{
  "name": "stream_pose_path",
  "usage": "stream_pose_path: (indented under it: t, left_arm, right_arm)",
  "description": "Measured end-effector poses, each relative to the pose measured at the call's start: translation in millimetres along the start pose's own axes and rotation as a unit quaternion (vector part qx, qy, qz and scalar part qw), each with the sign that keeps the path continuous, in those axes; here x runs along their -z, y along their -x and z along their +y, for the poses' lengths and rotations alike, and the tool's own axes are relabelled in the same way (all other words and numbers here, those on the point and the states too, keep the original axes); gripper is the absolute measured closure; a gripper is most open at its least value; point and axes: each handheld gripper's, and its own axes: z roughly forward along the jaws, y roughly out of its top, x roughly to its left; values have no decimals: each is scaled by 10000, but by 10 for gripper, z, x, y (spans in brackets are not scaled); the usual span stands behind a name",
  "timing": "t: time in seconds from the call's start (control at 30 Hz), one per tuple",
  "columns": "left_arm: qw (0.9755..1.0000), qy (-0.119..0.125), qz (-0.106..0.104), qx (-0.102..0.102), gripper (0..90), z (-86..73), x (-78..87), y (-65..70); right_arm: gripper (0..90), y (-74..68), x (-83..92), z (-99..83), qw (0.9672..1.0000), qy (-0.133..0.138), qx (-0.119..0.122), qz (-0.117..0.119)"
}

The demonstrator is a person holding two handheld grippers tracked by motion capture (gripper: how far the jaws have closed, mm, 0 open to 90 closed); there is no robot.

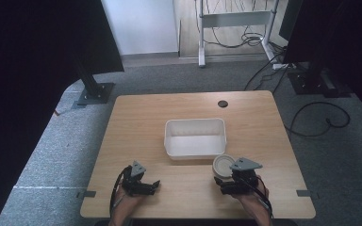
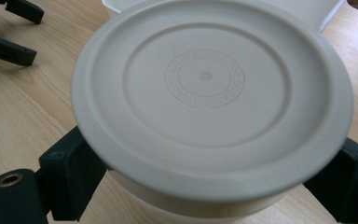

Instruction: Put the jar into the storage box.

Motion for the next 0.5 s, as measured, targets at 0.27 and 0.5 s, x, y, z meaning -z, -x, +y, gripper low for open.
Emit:
stream_pose_path:
  t: [0.27,0.5]
  left_arm:
    - [10000,1,0,0,20,0,0,0]
    - [10000,0,-1,0,20,0,0,0]
  right_arm:
    - [95,-17,-67,97,10000,72,48,48]
    - [95,-42,-143,183,9998,96,136,65]
